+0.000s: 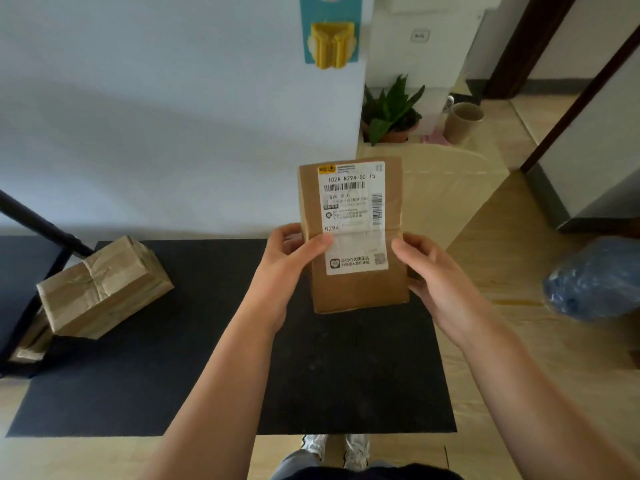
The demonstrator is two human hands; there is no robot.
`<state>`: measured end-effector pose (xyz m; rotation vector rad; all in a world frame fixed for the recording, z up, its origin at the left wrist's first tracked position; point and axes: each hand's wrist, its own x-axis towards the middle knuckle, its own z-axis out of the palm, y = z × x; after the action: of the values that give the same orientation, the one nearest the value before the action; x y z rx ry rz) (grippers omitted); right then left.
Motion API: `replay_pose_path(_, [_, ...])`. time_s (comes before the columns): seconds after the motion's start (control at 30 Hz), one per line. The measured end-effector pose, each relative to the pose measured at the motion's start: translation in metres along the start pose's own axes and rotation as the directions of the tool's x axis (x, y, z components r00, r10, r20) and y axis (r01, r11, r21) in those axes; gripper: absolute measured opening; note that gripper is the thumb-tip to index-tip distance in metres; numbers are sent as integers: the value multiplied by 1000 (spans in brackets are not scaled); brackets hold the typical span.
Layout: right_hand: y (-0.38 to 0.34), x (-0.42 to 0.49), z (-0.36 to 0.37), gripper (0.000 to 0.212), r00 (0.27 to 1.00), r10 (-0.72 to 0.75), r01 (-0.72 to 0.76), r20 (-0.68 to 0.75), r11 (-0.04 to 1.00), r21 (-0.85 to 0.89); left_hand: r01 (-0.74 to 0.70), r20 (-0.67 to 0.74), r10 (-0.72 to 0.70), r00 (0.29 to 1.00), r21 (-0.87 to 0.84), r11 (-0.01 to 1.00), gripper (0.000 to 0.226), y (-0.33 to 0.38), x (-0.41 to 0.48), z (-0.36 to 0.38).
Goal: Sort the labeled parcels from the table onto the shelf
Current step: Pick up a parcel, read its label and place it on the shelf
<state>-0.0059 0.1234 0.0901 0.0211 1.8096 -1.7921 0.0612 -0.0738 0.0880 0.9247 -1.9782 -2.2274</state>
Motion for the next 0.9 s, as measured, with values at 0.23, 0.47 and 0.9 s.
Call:
replay_pose_path(0.23, [-37, -14, -8, 66, 976, -180, 174, 123, 983, 59, -131, 113, 132, 985, -20, 991, 68, 32, -18, -9])
replay_pose_path(0.47, [-36, -17, -19, 69, 944, -271, 251, 185, 960, 128, -241, 197, 241, 950, -24, 970, 75, 41, -24, -17])
replay_pose_path(0.9, [-30, -24, -11, 58, 983, -164, 148, 81, 975, 167, -129, 108, 129, 986, -8, 992, 69, 33, -32, -7])
